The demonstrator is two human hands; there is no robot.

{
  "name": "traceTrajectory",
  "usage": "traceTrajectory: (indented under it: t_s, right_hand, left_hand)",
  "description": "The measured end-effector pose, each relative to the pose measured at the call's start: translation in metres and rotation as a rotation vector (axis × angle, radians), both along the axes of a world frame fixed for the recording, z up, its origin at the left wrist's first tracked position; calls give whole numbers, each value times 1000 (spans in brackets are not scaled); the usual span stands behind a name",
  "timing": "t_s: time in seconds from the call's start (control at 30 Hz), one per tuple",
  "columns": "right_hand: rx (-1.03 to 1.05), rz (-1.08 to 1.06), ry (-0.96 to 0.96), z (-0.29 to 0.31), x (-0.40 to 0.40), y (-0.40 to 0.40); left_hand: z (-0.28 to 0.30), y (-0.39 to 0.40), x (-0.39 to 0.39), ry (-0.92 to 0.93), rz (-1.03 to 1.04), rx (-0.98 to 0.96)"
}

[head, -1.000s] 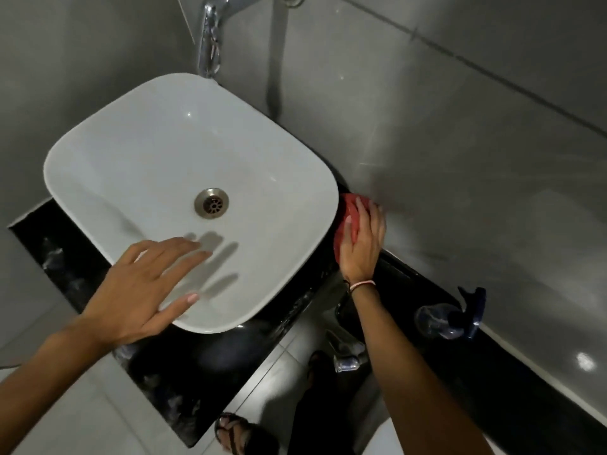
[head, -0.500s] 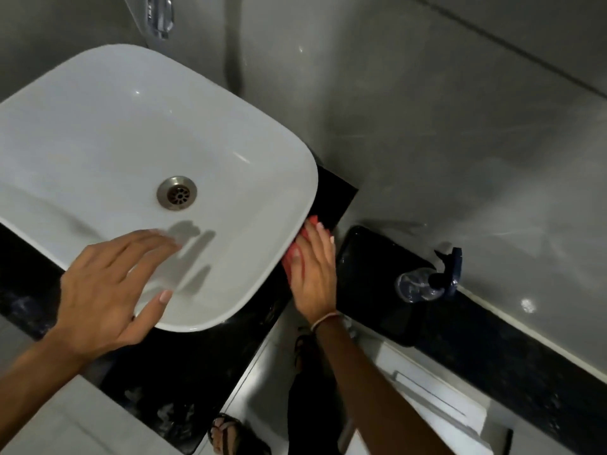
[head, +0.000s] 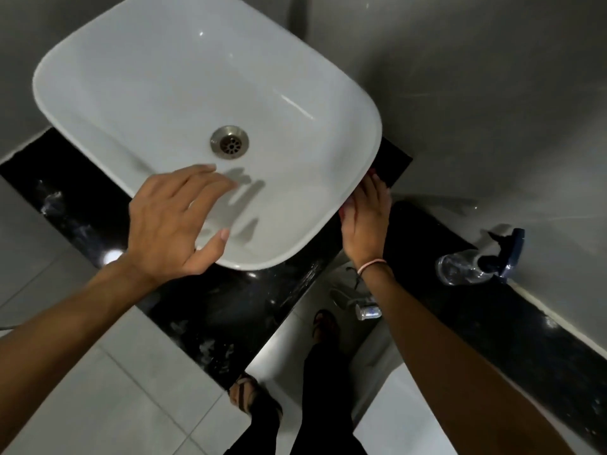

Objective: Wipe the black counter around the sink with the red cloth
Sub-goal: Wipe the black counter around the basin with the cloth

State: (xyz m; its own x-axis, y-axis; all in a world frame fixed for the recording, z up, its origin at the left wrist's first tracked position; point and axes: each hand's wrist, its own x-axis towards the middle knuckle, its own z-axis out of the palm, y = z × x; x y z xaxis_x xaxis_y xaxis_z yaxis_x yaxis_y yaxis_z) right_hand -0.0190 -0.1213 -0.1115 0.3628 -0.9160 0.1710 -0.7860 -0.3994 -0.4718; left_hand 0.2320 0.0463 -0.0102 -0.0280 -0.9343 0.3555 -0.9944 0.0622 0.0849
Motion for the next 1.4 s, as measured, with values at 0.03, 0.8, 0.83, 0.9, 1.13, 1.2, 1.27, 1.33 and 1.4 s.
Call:
traceTrajectory:
  t_s: [0.03, 0.8, 0.83, 0.9, 1.13, 1.2, 1.27, 1.33, 1.4]
  right_hand:
    - [9, -14, -25, -1, 2, 17]
    - [-66, -19, -302, 121, 45, 40]
    - [-83, -27, -192, 116, 59, 34]
    - [-90, -83, -34, 105, 75, 33]
    - [-150, -93, 64, 98, 73, 30]
    - [-141, -90, 74, 100, 75, 34]
    - [-137, -100, 89, 103, 75, 36]
    - [-143, -121, 116, 105, 76, 38]
    - [-150, -137, 125, 106, 80, 41]
  left_hand:
    - [0, -2, -1, 4, -1, 1]
    - [-53, 79, -189, 268, 426, 455]
    - [-63, 71, -191, 246, 442, 497]
    - [-79, 65, -190, 189, 438, 501]
    - [-95, 123, -126, 19, -12, 391]
    - [-93, 145, -88, -5, -117, 426]
    - [-90, 154, -58, 13, -66, 478]
    - [-87, 152, -54, -6, 70, 490]
    - [-86, 149, -74, -4, 162, 457]
